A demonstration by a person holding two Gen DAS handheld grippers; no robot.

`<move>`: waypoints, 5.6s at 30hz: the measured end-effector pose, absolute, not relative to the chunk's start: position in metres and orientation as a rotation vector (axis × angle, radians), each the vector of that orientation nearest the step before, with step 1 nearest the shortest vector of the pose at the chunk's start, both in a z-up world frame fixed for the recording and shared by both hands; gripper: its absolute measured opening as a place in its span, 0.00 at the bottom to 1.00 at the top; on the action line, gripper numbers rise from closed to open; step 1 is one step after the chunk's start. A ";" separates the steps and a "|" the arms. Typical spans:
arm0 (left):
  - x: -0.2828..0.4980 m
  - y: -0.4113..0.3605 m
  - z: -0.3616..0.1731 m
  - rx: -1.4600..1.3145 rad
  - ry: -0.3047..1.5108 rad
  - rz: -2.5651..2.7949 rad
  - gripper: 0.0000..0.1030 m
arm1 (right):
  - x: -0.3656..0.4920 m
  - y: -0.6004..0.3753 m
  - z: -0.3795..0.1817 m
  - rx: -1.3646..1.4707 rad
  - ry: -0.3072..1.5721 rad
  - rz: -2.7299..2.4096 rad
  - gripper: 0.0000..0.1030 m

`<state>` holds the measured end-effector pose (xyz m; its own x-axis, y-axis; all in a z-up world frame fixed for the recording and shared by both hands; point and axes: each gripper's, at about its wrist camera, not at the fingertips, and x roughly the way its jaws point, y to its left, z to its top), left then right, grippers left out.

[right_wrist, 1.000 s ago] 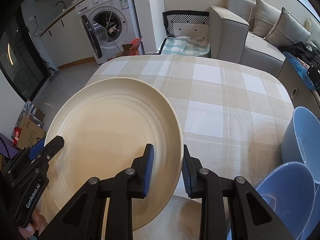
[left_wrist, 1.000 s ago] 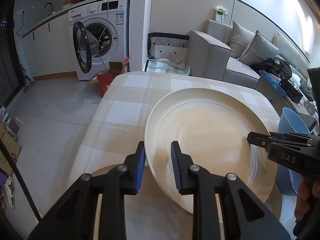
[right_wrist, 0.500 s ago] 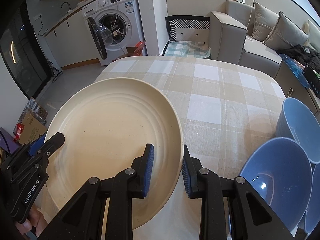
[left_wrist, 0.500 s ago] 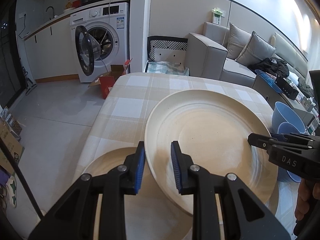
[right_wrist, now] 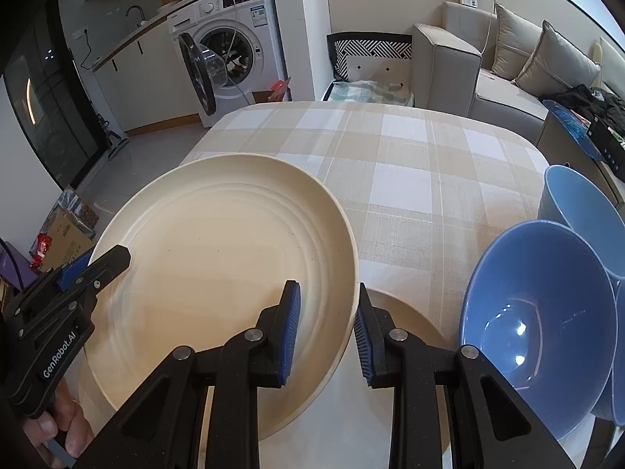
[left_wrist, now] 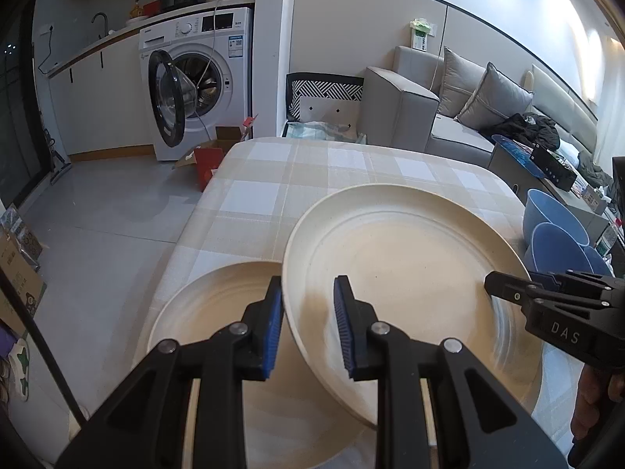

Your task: Organize plates and bowls

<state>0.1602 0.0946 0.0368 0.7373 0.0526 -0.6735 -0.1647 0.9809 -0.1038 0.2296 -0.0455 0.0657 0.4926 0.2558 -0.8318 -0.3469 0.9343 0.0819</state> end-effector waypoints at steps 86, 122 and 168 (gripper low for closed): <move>0.129 0.027 -0.005 -0.035 0.742 -0.020 0.23 | 0.133 -0.119 0.018 -0.006 0.972 0.228 0.26; 0.144 0.005 -0.022 0.029 0.783 -0.026 0.23 | 0.130 -0.124 0.016 -0.120 0.955 0.141 0.26; 0.128 0.009 -0.018 -0.030 0.800 -0.087 0.53 | 0.127 -0.118 0.012 -0.113 0.917 0.197 0.75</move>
